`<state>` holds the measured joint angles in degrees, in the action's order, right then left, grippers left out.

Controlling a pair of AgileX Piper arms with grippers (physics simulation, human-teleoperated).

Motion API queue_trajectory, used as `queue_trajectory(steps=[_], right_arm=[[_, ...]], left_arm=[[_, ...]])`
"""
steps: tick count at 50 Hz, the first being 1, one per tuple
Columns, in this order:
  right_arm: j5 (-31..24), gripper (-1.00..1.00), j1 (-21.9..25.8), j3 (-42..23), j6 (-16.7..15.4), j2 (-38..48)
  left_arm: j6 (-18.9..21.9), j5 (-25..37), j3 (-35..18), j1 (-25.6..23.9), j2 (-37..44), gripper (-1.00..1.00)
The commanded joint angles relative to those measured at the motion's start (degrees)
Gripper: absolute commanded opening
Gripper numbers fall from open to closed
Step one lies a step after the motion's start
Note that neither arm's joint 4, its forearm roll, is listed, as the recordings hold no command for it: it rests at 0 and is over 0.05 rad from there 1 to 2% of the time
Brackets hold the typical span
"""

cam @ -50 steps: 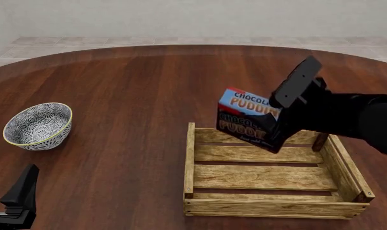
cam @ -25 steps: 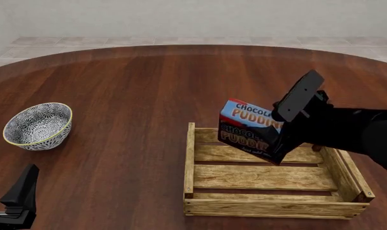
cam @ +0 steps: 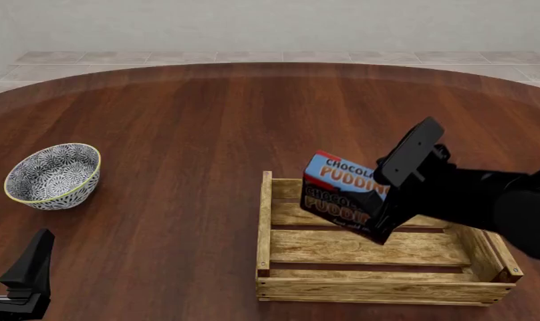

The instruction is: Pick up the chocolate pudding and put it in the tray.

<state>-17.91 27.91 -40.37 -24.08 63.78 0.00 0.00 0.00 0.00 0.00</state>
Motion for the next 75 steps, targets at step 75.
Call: queue_trajectory(steps=[75], right_arm=[[10.87, -1.00, 1.86, 5.52, 8.05, 7.08]], left_arm=[[0.00, 0.00, 0.00, 0.00, 0.00, 1.00]])
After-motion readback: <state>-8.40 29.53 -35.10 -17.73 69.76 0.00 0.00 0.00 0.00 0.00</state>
